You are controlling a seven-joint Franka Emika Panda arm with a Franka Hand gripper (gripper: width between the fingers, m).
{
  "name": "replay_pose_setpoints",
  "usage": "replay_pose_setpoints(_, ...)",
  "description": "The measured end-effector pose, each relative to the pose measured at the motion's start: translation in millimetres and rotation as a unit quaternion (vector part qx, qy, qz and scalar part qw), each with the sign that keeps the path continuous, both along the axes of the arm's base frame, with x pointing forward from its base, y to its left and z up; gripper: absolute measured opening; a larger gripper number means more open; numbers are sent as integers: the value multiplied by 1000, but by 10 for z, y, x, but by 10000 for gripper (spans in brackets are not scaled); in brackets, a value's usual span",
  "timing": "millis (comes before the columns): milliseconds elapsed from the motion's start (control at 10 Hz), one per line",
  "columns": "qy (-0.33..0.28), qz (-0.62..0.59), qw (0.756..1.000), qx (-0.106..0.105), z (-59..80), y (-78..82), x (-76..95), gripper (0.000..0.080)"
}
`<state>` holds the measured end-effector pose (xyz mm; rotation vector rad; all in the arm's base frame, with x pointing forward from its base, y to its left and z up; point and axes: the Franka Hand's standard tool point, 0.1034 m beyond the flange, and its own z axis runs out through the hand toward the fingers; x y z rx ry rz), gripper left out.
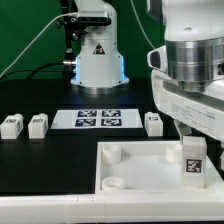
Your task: Assemble one leg
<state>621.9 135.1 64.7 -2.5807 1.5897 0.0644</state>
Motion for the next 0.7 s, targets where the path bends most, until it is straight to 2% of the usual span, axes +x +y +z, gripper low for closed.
replay_pose_setpoints(100, -4, 37, 999, -1, -2, -17, 2, 649)
replay_pose_setpoints(300, -20, 184, 983, -10, -5, -44, 6, 649)
replay_pose_setpoints(500, -44, 345, 937, -17, 45, -196, 93, 649)
replay_pose_setpoints(600, -49, 404, 913, -26, 58, -218, 111, 649)
replay_pose_setpoints(700, -45, 369, 928, -24, 51, -204, 105, 649)
